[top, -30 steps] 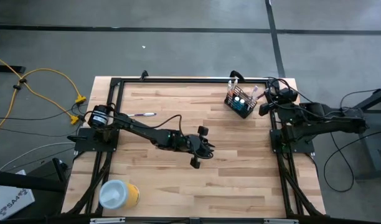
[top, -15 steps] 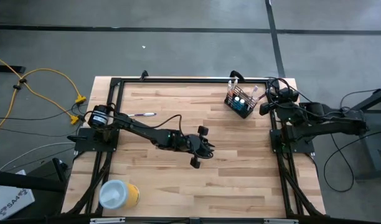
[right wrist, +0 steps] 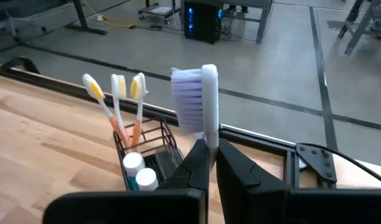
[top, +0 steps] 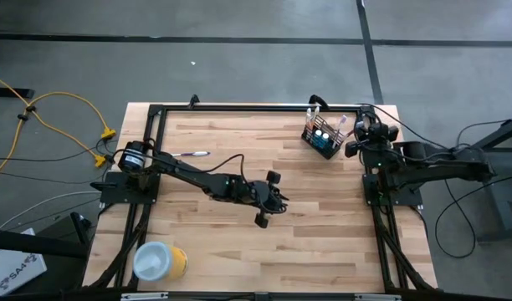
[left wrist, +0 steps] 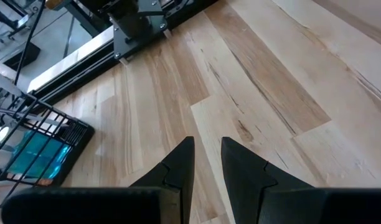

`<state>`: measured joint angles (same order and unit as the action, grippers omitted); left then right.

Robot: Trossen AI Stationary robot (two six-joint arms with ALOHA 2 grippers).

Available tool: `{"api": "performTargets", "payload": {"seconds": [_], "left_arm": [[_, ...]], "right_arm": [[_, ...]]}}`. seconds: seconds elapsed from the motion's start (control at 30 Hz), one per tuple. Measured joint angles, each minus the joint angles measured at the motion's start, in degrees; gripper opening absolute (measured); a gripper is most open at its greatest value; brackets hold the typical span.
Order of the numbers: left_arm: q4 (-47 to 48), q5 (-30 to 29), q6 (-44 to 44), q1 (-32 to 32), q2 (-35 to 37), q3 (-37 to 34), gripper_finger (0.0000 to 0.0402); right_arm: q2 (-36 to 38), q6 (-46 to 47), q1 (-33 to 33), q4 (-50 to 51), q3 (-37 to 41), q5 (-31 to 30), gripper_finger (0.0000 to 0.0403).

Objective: Pick & Place toothbrushing station
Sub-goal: Put the top purple toothbrush into the right of the black mesh organizer

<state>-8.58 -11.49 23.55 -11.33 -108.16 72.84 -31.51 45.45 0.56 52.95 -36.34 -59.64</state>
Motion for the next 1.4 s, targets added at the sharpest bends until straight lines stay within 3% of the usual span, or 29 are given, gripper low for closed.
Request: {"api": "performTargets", "payload": {"seconds": [1.17, 1.4], "left_arm": [[-0.5, 1.1, -0.5, -0.1, 0.0, 0.0, 0.0074], [-0.4, 1.2, -1.0, -0.1, 0.0, 0.0, 0.0074]], "right_arm": [[0.0, 0.9, 0.0, -17.3, 16.9, 1.2, 0.0007], [-0.1, 0.8, 0.0, -18.0, 17.8, 0.1, 0.0033]]}}
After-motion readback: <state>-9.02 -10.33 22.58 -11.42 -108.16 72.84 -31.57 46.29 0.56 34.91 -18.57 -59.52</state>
